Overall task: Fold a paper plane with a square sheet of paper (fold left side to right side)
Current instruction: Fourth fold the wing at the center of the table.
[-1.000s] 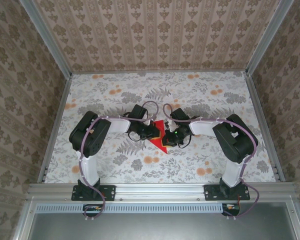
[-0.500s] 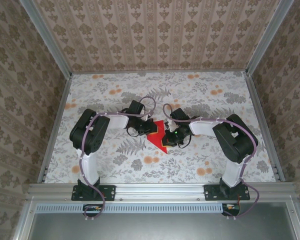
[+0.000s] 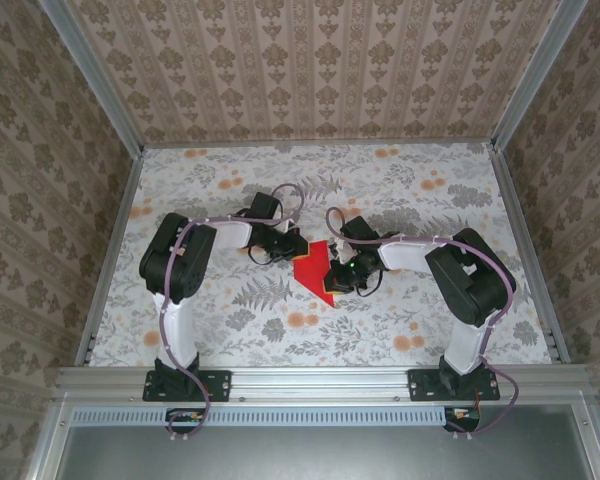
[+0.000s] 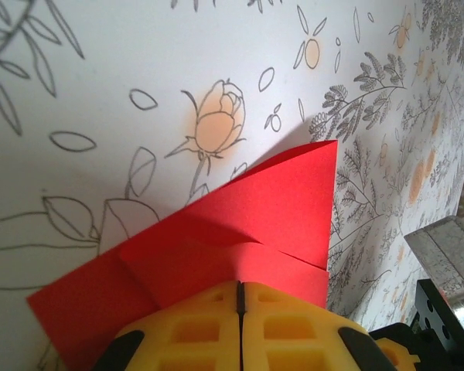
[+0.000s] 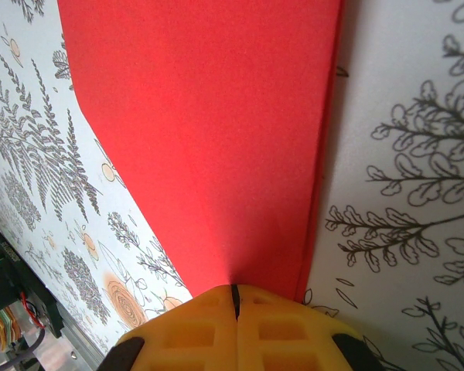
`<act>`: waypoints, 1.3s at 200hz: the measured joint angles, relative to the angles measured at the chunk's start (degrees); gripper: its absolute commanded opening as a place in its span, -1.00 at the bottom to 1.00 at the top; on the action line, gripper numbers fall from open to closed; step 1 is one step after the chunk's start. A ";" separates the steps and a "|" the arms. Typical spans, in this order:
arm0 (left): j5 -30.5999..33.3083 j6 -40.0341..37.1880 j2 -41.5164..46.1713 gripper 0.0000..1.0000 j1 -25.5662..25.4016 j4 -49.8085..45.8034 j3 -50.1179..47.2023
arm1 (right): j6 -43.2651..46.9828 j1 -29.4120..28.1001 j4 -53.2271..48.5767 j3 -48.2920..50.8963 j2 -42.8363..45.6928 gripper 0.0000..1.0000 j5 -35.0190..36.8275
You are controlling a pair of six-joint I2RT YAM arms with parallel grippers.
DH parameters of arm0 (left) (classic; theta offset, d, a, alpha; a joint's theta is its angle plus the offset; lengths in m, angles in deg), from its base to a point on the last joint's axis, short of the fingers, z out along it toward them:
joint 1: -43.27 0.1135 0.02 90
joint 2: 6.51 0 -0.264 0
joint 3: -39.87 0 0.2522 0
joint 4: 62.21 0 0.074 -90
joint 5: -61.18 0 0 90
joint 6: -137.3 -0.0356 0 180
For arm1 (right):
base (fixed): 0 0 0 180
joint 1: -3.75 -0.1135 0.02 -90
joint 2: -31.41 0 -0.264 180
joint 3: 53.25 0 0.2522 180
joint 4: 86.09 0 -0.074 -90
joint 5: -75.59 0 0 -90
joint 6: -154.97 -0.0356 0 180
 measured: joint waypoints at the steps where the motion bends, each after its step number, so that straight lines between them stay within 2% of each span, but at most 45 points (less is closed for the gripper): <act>1: -0.07 -0.04 -0.04 -0.86 0.04 -0.13 0.09 | 0.00 0.00 0.00 0.00 0.00 -1.00 0.00; 72: -1.18 -1.49 -2.84 -0.85 3.56 -2.58 4.50 | 0.00 0.00 -0.02 0.00 0.00 -1.00 0.00; 185: -2.78 -2.73 -4.96 -0.80 5.42 -5.51 7.96 | -0.02 0.00 -0.02 0.00 0.00 -1.00 -0.02; 224: -2.27 -2.86 -5.03 -0.72 6.01 -5.53 8.59 | -0.04 0.00 0.11 0.00 0.00 -1.00 -0.07; 244: -2.43 -2.99 -4.96 -0.61 6.10 -5.53 8.70 | -0.22 0.00 0.35 0.07 0.11 -1.00 -0.11; 260: -1.90 -3.28 -4.31 -0.51 6.19 -5.66 8.70 | -0.57 -0.02 0.79 0.26 0.33 -0.89 -0.15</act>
